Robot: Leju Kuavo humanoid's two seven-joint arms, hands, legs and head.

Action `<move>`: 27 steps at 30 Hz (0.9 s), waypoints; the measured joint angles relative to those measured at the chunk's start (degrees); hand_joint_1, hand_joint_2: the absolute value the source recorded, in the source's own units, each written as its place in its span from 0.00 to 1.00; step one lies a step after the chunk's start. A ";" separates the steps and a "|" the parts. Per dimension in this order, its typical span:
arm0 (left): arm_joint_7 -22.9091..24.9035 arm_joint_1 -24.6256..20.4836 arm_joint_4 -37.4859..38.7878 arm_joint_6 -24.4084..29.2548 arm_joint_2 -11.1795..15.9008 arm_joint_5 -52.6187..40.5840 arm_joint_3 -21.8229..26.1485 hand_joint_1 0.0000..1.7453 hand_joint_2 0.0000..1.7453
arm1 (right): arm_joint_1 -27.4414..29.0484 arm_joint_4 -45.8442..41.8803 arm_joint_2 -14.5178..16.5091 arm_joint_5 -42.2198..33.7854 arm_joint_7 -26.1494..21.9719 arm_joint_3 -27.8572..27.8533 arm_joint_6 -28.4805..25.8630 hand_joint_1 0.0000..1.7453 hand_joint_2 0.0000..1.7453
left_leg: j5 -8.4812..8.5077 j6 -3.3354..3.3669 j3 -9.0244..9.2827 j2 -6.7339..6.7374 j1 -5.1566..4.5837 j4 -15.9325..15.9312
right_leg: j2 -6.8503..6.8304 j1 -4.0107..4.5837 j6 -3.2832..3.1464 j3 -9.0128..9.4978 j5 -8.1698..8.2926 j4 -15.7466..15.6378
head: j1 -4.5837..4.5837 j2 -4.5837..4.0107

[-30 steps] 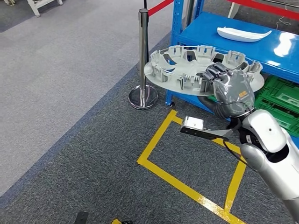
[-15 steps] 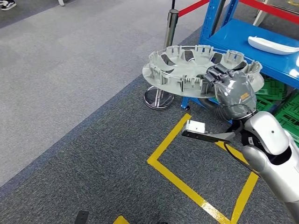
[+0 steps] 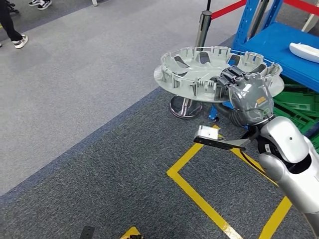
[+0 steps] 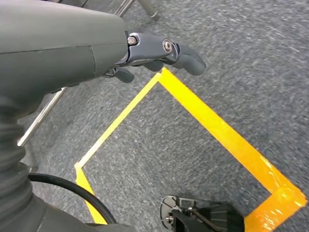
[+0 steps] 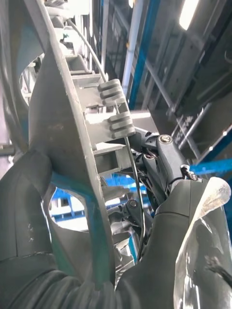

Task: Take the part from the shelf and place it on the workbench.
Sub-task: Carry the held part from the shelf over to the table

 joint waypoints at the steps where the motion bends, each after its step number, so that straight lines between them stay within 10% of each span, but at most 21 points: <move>1: 0.00 0.02 0.00 0.00 0.02 0.00 0.00 0.00 1.00 | 0.00 -0.01 0.05 -0.01 -0.01 0.02 0.00 1.00 1.00 | 1.83 0.12 1.43 0.17 0.01 -2.91 | -0.43 0.01 0.08 0.15 -0.11 0.00 | 0.01 0.00; 4: 0.01 -0.14 0.00 -0.01 0.07 -0.03 0.00 0.00 1.00 | -0.06 -0.02 0.26 -0.01 -0.02 0.02 0.01 1.00 1.00 | 5.86 0.91 6.59 2.74 -0.63 -13.65 | -1.64 0.31 0.70 0.51 -0.53 0.01 | 0.03 0.00; 6: 0.04 -0.17 0.00 -0.02 0.09 -0.12 0.00 0.00 1.00 | -0.13 -0.01 0.30 0.04 -0.02 0.02 0.02 1.00 1.00 | 5.74 1.40 7.18 3.28 -1.06 -15.38 | -2.50 0.58 1.23 0.54 -0.64 -0.08 | 0.05 0.00; 9: 0.09 -0.03 0.00 -0.02 0.15 -0.27 0.00 0.00 1.00 | -0.26 0.02 0.43 0.12 -0.01 0.04 0.07 1.00 1.00 | 6.01 2.31 7.42 1.75 -0.85 -15.99 | -2.38 0.42 1.99 0.40 -1.82 0.75 | 0.11 0.00; 13: 0.07 -0.23 0.00 -0.16 0.15 -0.43 0.01 0.00 1.00 | -0.50 0.08 0.54 0.17 -0.02 0.36 0.10 1.00 1.00 | 6.10 3.17 7.65 -0.22 -0.74 -16.26 | 1.46 0.45 2.01 -5.82 -7.29 12.90 | 0.59 0.00; 15: 0.07 -0.19 0.00 -0.23 0.16 -0.45 0.02 0.00 1.00 | -0.47 0.13 0.56 0.17 0.01 0.60 0.10 1.00 1.00 | 6.06 3.25 7.70 -1.40 -0.82 -16.20 | 1.81 0.51 1.93 -7.63 -6.64 15.23 | 0.60 0.00; 19: 0.10 -0.20 0.00 -0.33 0.15 -0.56 0.01 0.00 1.00 | -0.47 0.18 0.54 0.15 0.14 0.68 -0.02 1.00 1.00 | 5.94 2.88 7.52 -3.55 -0.80 -15.74 | 3.83 0.32 1.54 -2.12 0.19 2.45 | 0.58 0.01; 23: 0.21 0.09 0.00 -0.42 0.28 -0.68 0.02 0.00 1.00 | -0.04 0.19 0.54 0.15 0.31 0.60 -0.34 1.00 1.00 | 6.06 1.87 6.81 -4.75 -0.54 -15.41 | 4.00 0.41 1.05 -0.76 0.13 0.23 | 0.51 0.01; 27: 0.30 0.06 0.00 -0.58 0.39 -0.79 0.02 0.00 1.00 | 0.42 0.17 0.53 0.15 0.49 0.06 -0.55 1.00 1.00 | 1.29 0.57 2.79 -1.00 -0.46 -6.39 | 1.93 0.21 -0.07 0.00 0.01 -0.16 | -0.20 0.01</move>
